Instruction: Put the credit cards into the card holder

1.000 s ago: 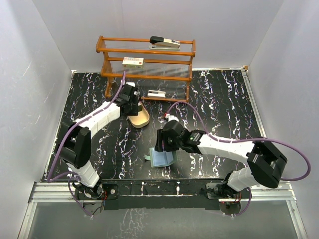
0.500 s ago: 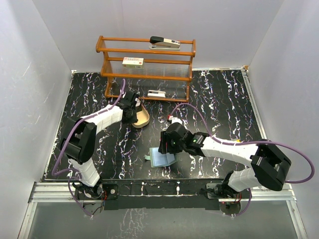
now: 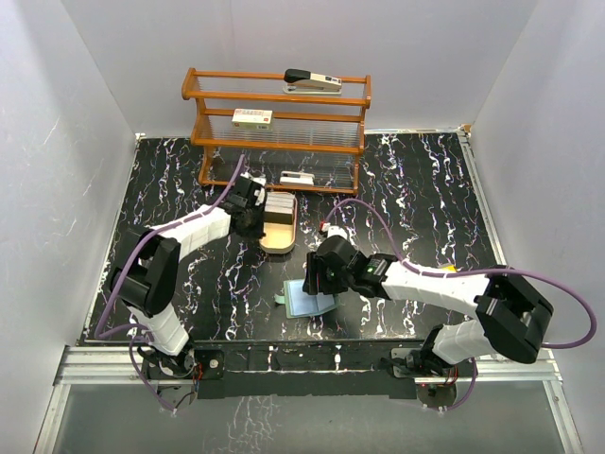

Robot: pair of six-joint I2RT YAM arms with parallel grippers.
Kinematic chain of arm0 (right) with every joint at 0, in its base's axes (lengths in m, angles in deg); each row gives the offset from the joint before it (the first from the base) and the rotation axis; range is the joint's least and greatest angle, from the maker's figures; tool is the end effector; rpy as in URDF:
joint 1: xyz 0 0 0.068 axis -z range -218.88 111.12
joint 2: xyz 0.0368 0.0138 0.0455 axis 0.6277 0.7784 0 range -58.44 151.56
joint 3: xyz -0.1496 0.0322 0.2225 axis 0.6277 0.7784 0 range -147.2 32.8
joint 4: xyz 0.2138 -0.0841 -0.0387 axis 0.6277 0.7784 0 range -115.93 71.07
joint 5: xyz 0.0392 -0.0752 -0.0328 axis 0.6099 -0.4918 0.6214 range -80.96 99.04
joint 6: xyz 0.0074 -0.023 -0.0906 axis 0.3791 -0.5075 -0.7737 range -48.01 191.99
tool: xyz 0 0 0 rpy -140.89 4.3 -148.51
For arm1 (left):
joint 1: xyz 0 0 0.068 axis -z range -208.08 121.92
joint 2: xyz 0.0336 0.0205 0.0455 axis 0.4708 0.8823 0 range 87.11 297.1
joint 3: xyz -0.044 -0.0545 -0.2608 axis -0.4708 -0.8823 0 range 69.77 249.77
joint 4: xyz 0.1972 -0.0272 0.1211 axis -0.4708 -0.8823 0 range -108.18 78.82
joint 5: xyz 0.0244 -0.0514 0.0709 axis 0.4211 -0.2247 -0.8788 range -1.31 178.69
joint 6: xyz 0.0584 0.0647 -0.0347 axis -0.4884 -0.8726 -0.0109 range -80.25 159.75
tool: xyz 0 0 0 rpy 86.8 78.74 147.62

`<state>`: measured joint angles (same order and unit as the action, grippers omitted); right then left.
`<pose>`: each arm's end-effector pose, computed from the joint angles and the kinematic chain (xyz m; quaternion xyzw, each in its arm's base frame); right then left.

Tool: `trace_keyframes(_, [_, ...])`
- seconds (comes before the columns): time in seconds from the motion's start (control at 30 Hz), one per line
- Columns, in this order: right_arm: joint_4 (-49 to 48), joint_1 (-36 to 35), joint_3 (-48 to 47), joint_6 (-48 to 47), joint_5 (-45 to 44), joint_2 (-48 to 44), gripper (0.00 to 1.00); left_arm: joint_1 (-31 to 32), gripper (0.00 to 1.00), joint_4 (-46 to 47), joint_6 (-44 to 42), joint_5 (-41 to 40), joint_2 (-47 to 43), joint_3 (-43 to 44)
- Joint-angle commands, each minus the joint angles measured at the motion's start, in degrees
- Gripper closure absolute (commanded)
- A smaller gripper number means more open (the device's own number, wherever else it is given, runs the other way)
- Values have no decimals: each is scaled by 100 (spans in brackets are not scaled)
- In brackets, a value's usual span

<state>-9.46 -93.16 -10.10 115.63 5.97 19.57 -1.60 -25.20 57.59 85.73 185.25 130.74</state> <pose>0.1638 0.2198 0.1705 -0.0788 0.9408 0.2314 0.2350 0.3271 -0.1580 0.1666 0.0625 0.9409 -0.1027 0.3167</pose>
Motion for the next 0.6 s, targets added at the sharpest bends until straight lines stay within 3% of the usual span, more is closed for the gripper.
trace_keyframes(0.0, [-184,-27,104,97,-89,-264,50,160,91,-174,-540,825,-99,49])
trace_keyframes(0.13, [-235,-28,287,203,-72,-334,50,241,87,-238,-626,928,-18,222])
trace_keyframes(0.27, [-296,-30,411,275,-56,-398,51,239,67,-364,-352,803,-152,424])
trace_keyframes(0.37, [-364,-30,491,301,-76,-417,52,244,59,-516,-47,792,-415,488])
trace_keyframes(0.57, [-586,-29,640,285,-33,-357,53,247,52,-937,561,1308,-1169,58])
